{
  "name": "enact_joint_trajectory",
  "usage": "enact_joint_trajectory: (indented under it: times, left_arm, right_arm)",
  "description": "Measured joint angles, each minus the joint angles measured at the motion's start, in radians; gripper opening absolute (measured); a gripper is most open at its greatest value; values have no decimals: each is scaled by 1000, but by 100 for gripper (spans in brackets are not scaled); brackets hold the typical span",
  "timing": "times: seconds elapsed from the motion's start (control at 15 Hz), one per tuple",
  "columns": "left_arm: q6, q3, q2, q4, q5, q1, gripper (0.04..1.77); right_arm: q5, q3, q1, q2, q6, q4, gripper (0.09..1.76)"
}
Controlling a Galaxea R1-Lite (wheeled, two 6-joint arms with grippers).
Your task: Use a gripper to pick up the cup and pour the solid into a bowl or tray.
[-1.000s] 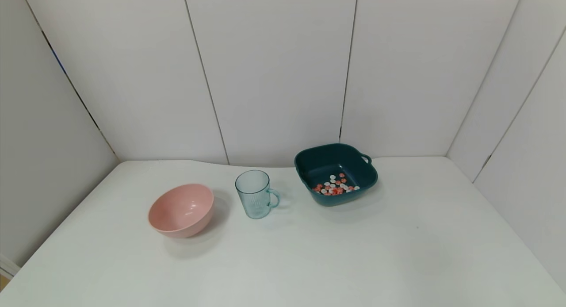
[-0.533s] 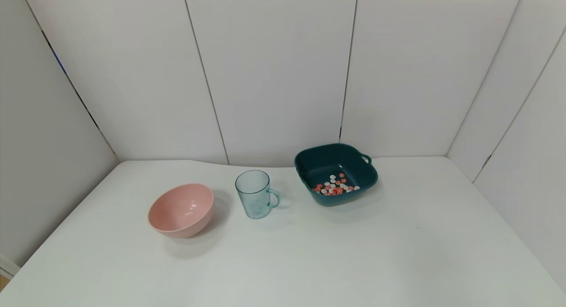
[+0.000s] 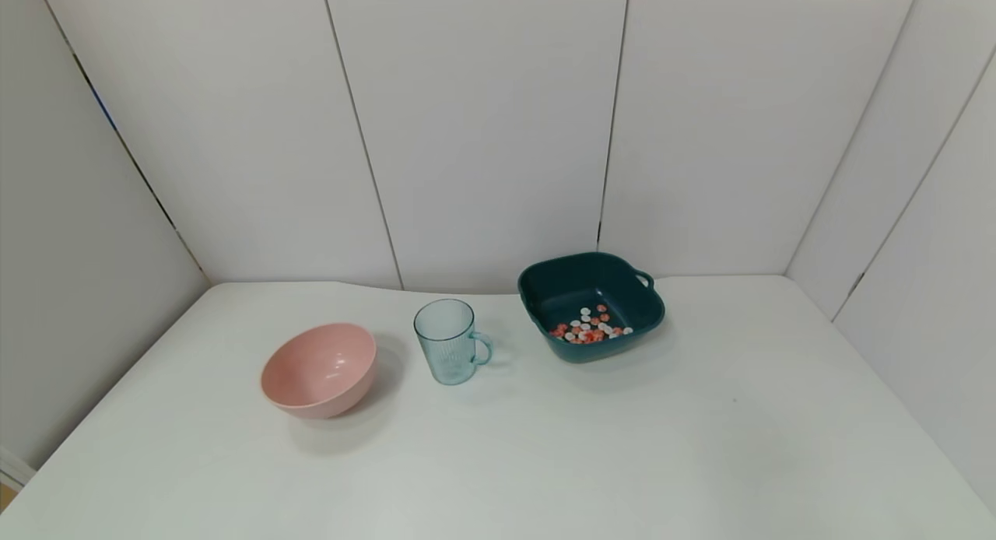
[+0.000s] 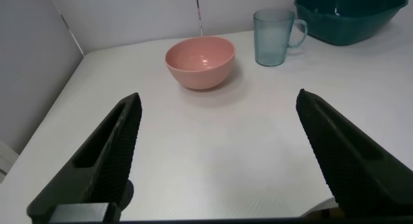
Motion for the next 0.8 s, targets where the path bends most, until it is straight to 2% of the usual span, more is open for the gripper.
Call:
enact_joint_trajectory:
  times: [0.13, 0.8]
  left_arm:
    - [-3, 1, 0, 79, 20, 0, 172]
    - [-33, 0, 0, 73, 34, 0, 172]
  right_arm:
    - [0, 0, 0, 0, 0, 0, 171]
    - [0, 0, 0, 0, 0, 0, 171]
